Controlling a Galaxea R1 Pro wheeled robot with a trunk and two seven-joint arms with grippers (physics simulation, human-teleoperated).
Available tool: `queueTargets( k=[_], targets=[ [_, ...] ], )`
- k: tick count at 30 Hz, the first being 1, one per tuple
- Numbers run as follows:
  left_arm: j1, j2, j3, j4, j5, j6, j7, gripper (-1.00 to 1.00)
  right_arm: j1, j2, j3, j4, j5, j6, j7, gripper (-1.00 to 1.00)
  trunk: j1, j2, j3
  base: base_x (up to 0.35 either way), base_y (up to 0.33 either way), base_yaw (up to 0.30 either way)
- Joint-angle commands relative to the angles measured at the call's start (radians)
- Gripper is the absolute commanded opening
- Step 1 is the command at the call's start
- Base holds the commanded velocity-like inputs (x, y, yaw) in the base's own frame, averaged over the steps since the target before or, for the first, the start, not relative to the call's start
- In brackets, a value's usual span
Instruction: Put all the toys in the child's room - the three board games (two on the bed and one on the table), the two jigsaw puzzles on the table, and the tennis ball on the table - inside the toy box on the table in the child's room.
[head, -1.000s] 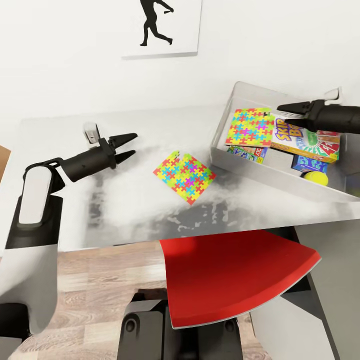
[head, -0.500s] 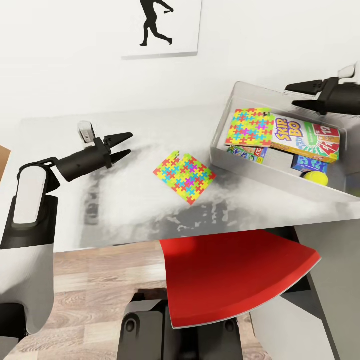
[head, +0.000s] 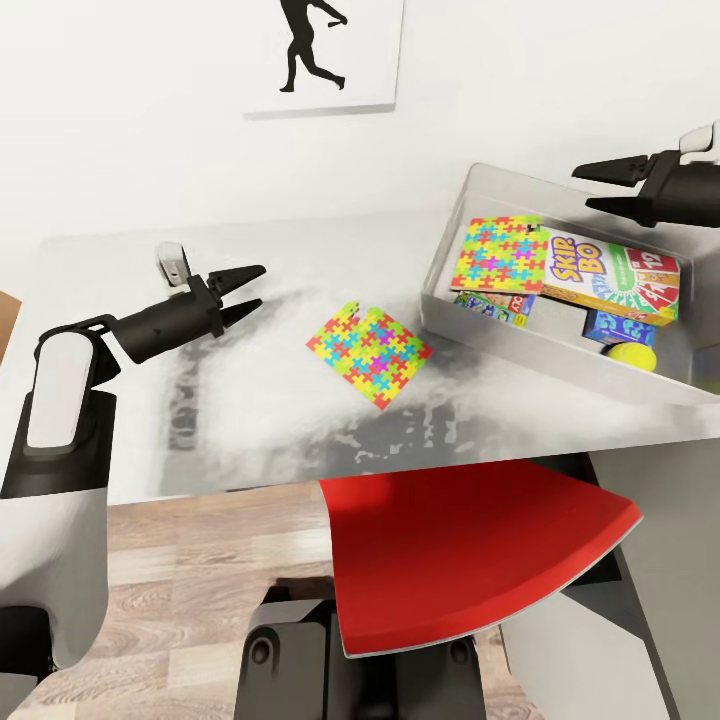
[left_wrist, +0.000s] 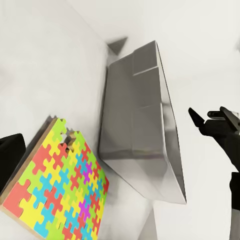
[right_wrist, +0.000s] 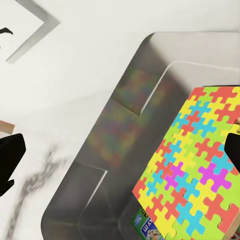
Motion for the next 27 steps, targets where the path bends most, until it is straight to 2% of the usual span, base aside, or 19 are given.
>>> queueTargets(
  k=[1, 16, 21, 27],
  targets=[
    [-0.001, 0.000, 0.001, 0.000, -0.010, 0.004, -0.010, 1.00, -0.001, -0.001, 0.002, 0.001, 0.009, 0.000, 0.010, 1.00, 0.001, -0.002, -0.001, 0.000, 0.000, 0.000],
    [0.003, -0.002, 0.000, -0.013, -0.015, 0.004, -0.010, 1.00, 0.008, -0.001, -0.001, -0.001, 0.007, 0.000, 0.018, 1.00, 0.001, -0.002, -0.001, -0.011, 0.000, 0.000],
    [0.015, 0.001, -0.010, -0.041, -0.024, 0.004, -0.013, 1.00, 0.014, 0.017, -0.007, -0.016, 0.002, 0.000, -0.010, 1.00, 0.001, -0.002, -0.001, -0.165, 0.000, 0.000],
    [0.020, 0.003, -0.014, -0.059, -0.027, 0.003, -0.016, 1.00, 0.016, 0.028, -0.009, -0.022, -0.001, 0.000, -0.044, 1.00, 0.001, -0.002, -0.001, -0.248, 0.000, 0.000]
  ],
)
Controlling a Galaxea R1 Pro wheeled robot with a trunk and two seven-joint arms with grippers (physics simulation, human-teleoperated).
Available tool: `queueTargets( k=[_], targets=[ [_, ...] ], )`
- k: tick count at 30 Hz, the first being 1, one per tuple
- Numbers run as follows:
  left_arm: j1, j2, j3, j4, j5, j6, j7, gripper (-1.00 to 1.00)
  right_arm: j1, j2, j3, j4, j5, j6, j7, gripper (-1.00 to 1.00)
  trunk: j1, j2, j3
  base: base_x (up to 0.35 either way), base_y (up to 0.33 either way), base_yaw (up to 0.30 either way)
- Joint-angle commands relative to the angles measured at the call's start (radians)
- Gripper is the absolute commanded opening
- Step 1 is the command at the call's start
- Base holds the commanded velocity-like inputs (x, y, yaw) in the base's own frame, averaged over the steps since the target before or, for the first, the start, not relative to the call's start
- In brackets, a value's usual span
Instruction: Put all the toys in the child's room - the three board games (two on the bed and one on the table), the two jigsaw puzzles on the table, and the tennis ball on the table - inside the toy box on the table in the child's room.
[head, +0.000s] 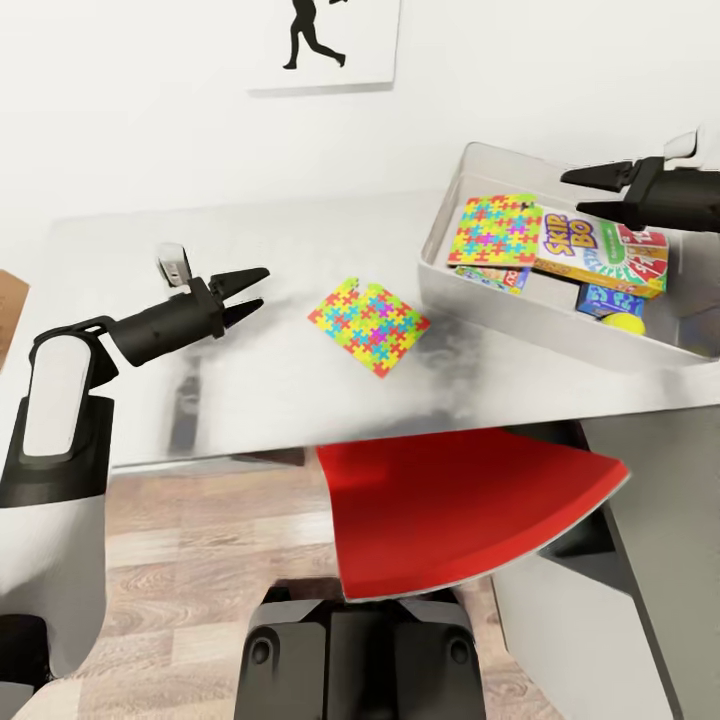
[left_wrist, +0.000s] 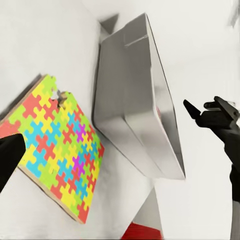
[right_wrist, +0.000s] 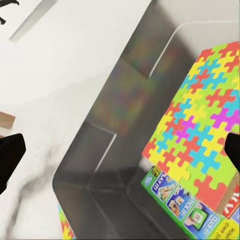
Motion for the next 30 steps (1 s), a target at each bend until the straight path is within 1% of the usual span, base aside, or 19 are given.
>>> queueTargets(
  k=[1, 9, 10, 25, 30],
  targets=[
    [-0.001, 0.000, 0.001, 0.000, -0.010, 0.004, -0.010, 1.00, -0.001, -0.001, 0.002, 0.001, 0.010, 0.001, 0.005, 1.00, 0.000, -0.002, -0.001, -0.278, 0.000, 0.000],
    [0.002, 0.003, -0.001, -0.006, -0.006, 0.003, -0.013, 1.00, -0.001, 0.005, 0.000, -0.003, 0.009, 0.001, -0.040, 1.00, 0.000, -0.002, -0.001, -0.193, 0.000, 0.000],
    [0.002, 0.004, -0.001, -0.007, -0.003, 0.003, -0.014, 1.00, -0.001, 0.005, 0.000, -0.004, 0.009, 0.001, -0.087, 1.00, 0.000, -0.002, -0.001, -0.090, 0.000, 0.000],
    [0.003, 0.007, -0.001, -0.009, 0.012, 0.001, -0.014, 1.00, -0.001, 0.006, 0.001, -0.005, 0.009, 0.001, -0.093, 1.00, 0.000, -0.002, -0.001, -0.045, 0.001, 0.000],
    [0.003, 0.008, 0.000, -0.009, 0.013, 0.001, -0.015, 1.00, -0.002, 0.006, 0.001, -0.006, 0.010, 0.001, -0.095, 1.00, 0.000, -0.002, -0.001, -0.133, 0.066, 0.000]
  ],
)
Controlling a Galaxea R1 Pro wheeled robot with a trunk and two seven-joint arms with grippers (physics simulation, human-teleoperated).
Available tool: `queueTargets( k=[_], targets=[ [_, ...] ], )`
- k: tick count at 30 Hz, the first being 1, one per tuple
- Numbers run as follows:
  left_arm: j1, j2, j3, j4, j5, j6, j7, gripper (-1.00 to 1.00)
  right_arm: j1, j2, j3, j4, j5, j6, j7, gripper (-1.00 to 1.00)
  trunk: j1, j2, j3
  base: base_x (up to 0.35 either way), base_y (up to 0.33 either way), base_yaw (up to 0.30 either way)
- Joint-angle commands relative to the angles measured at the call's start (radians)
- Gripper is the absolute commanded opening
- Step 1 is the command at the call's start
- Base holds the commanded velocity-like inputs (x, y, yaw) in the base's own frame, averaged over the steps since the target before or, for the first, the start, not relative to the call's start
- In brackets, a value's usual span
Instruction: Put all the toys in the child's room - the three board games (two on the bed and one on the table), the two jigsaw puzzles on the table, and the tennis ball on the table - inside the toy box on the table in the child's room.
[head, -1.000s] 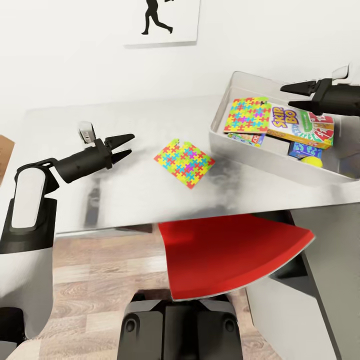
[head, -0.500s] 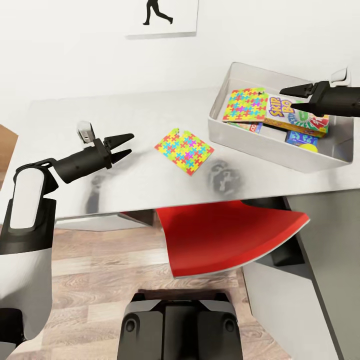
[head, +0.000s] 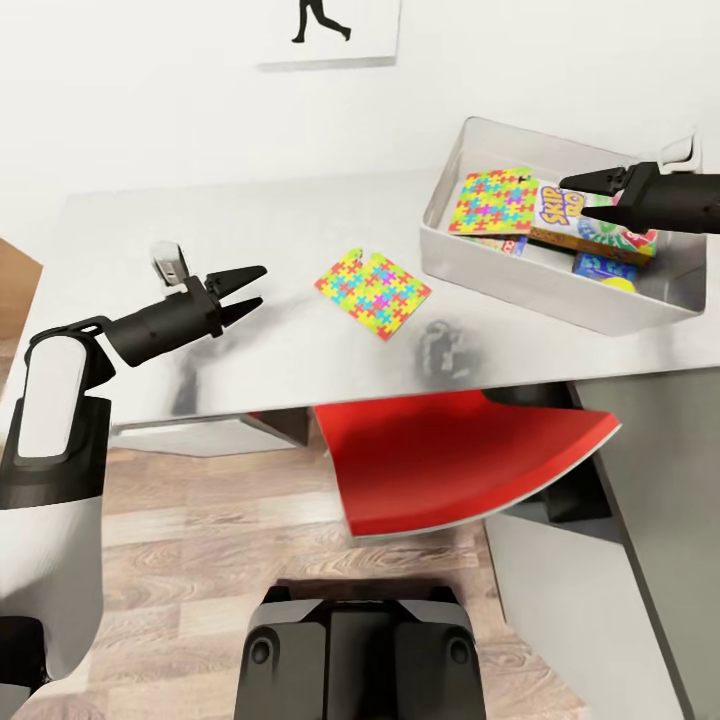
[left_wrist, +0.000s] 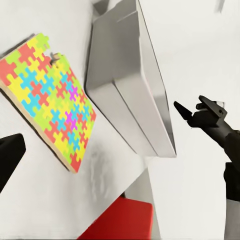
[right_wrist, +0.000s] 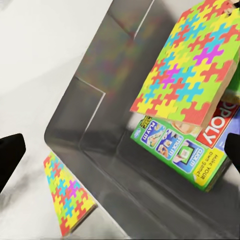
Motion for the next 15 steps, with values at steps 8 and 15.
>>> queueTargets(
  k=[8, 15],
  targets=[
    [-0.001, 0.002, 0.009, 0.000, -0.008, 0.004, -0.012, 1.00, -0.002, -0.001, 0.002, 0.000, 0.010, 0.001, 0.009, 1.00, 0.000, -0.002, -0.001, -0.186, 0.158, 0.000],
    [-0.001, 0.002, 0.017, 0.000, -0.007, 0.005, -0.013, 1.00, -0.002, -0.001, 0.002, 0.000, 0.013, 0.001, 0.008, 1.00, 0.000, -0.002, -0.001, -0.117, 0.238, 0.000]
  ],
)
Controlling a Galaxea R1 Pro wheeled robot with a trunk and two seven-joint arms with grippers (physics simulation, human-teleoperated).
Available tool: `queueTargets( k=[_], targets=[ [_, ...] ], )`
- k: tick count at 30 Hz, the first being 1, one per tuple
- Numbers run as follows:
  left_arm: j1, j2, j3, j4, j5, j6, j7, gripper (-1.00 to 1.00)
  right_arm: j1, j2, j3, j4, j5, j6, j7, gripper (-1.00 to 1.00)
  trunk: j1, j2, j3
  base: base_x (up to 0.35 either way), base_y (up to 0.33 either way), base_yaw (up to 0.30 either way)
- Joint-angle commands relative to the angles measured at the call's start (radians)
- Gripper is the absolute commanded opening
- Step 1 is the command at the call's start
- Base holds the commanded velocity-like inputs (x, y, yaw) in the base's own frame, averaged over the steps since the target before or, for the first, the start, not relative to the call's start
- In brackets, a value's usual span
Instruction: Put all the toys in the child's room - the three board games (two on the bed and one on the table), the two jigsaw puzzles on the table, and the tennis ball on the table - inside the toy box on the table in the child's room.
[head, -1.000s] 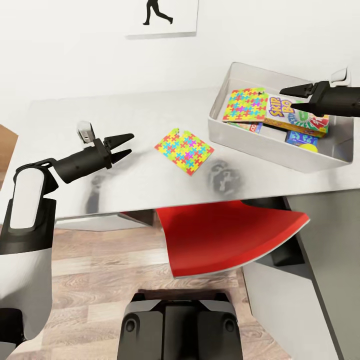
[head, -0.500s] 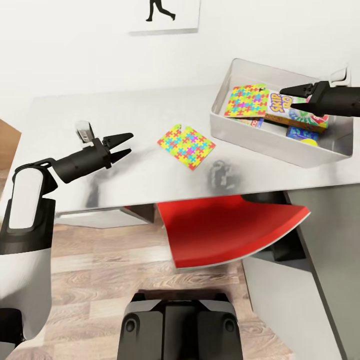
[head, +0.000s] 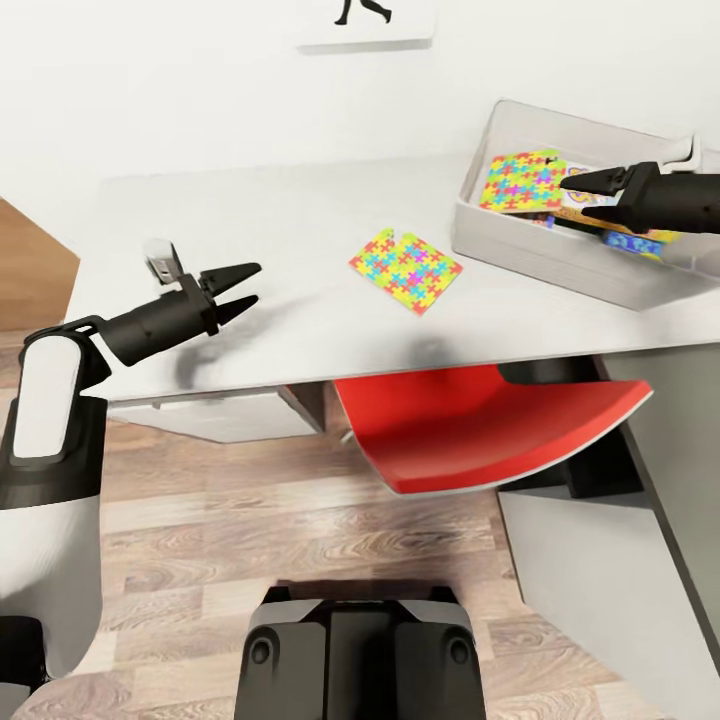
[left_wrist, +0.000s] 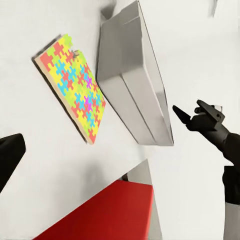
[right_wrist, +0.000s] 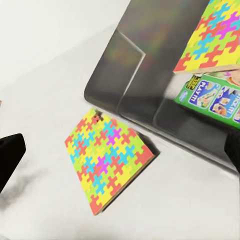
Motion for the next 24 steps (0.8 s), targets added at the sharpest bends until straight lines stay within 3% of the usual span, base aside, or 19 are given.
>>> queueTargets(
  k=[1, 15, 24],
  targets=[
    [-0.001, 0.000, 0.002, 0.001, -0.010, 0.004, -0.011, 1.00, -0.001, -0.001, 0.002, 0.000, 0.011, 0.001, 0.010, 1.00, 0.000, -0.002, -0.001, -0.062, 0.263, 0.000],
    [-0.001, 0.000, 0.006, 0.001, -0.008, 0.004, -0.012, 1.00, -0.002, -0.001, 0.002, 0.000, 0.012, 0.001, 0.008, 1.00, 0.000, -0.002, -0.001, -0.026, 0.260, 0.000],
    [0.000, 0.000, 0.006, -0.001, -0.008, 0.003, -0.012, 1.00, -0.002, 0.001, 0.003, 0.000, 0.013, 0.001, -0.011, 1.00, 0.000, -0.002, -0.001, -0.005, 0.096, 0.000]
  ],
)
